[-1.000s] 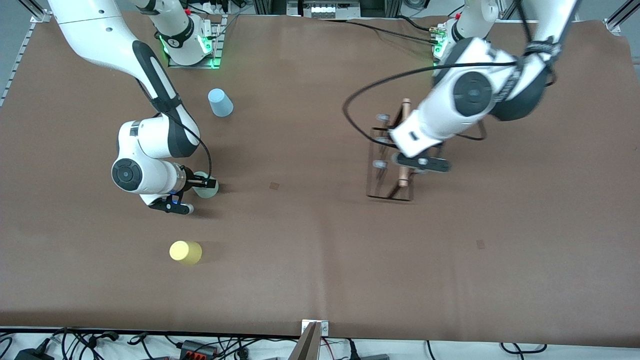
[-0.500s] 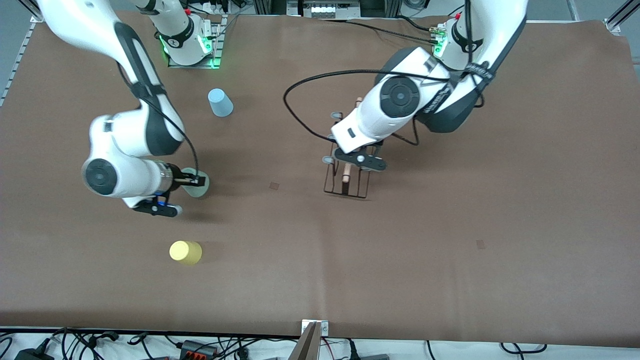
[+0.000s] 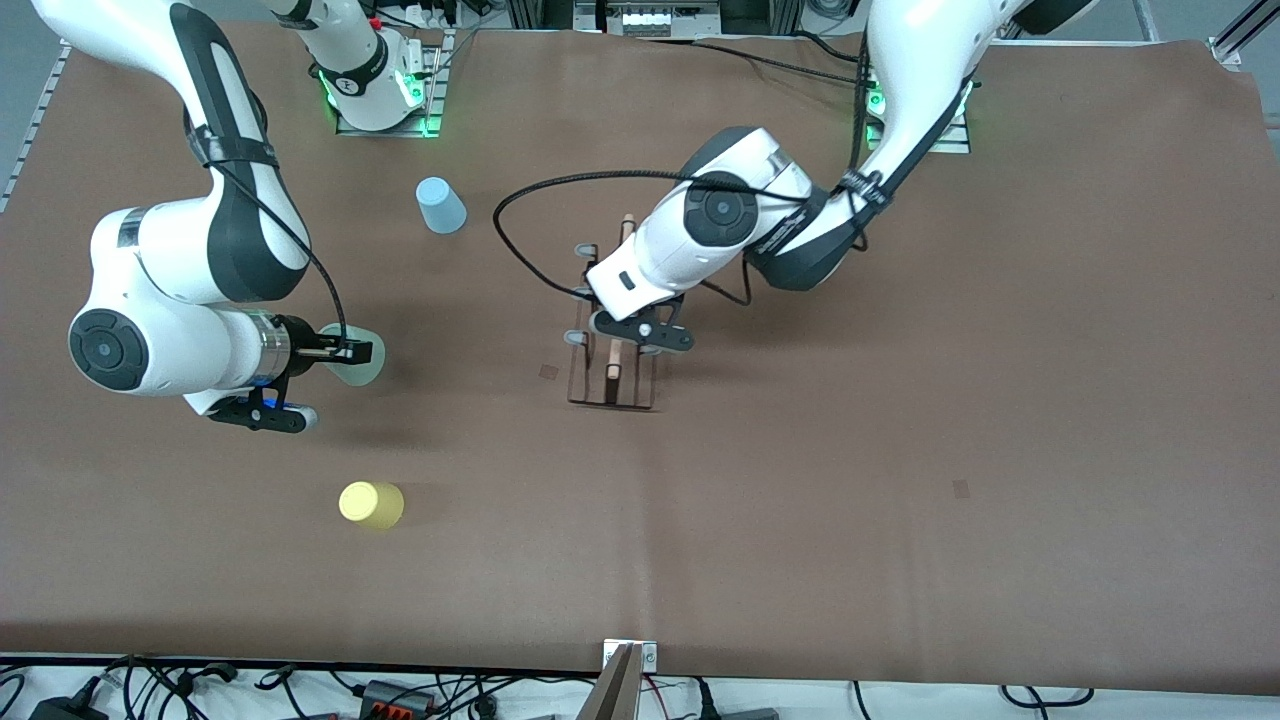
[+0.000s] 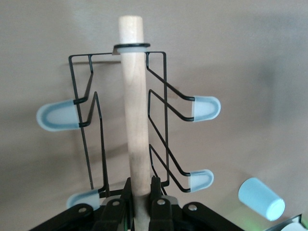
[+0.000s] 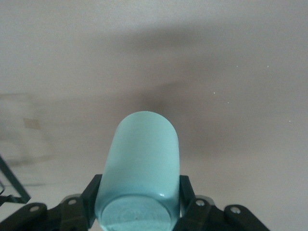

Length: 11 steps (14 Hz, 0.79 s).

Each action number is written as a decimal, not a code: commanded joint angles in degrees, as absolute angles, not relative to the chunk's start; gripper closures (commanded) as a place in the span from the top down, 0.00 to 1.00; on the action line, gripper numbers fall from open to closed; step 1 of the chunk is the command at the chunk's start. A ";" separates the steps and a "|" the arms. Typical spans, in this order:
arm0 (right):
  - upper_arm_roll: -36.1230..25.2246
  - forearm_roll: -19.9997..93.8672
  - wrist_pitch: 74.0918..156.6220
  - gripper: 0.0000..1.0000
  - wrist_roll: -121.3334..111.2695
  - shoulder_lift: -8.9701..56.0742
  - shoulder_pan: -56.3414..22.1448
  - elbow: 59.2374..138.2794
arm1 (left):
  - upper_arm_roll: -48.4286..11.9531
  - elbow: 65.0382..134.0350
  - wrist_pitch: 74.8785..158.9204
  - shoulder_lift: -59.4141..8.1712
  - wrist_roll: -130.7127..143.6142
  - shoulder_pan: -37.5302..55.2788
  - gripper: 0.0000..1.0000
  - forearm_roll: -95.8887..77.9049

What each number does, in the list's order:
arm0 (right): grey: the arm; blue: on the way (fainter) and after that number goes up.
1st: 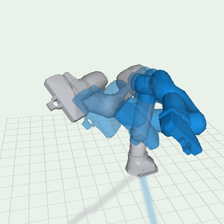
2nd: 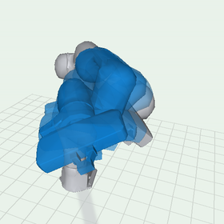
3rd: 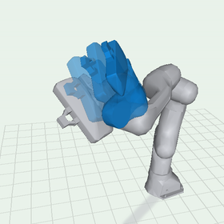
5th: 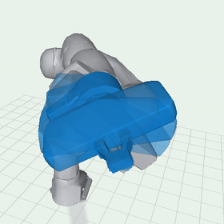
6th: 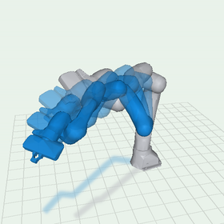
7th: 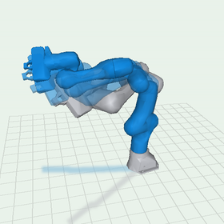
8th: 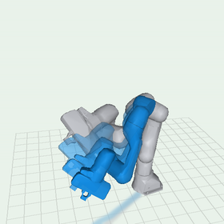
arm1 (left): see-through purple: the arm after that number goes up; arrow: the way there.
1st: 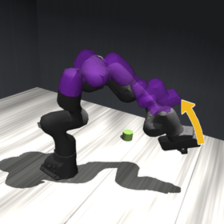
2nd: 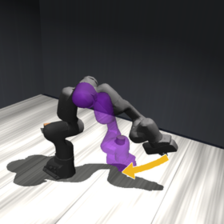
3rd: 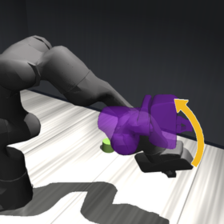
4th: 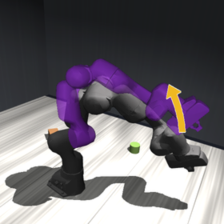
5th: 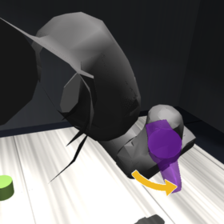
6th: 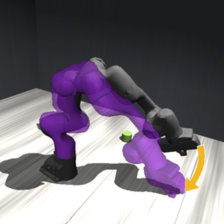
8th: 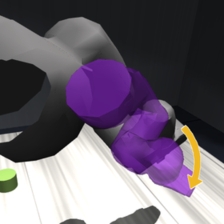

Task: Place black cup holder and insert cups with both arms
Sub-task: 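Carry the black rack to the table middle with the left gripper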

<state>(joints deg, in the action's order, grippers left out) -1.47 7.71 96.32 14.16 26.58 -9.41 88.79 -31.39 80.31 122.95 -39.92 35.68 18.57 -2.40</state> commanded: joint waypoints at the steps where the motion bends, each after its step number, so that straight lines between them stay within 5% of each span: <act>1: -1.23 7.56 95.36 0.33 13.10 26.81 -9.23 87.80 | -27.79 77.34 124.71 -42.36 37.53 22.22 0.00 -2.20; 5: -1.23 7.56 95.36 0.33 13.10 26.89 -8.88 87.89 | -26.37 77.43 125.51 -43.77 40.34 23.29 0.02 -2.55; 6: -1.23 7.56 95.45 0.33 13.10 27.07 -8.88 87.80 | -26.37 77.34 125.51 -44.20 40.34 23.12 0.09 -2.55; 8: -1.14 7.47 95.36 0.33 12.57 27.16 -8.96 87.80 | -26.28 77.43 125.42 -44.38 40.17 22.77 0.45 -2.20; 10: -1.14 7.47 95.19 0.33 12.30 27.16 -9.23 87.80 | -24.97 77.34 124.63 -43.25 39.82 22.41 0.64 -1.85; 11: -1.14 7.47 95.19 0.33 12.22 27.07 -9.23 87.80 | -24.87 77.43 123.93 -42.20 38.77 21.02 1.00 -1.76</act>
<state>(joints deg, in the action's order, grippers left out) -1.45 7.70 96.28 13.12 26.79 -9.34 88.78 -26.06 78.85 125.71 -43.31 39.48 21.89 -2.39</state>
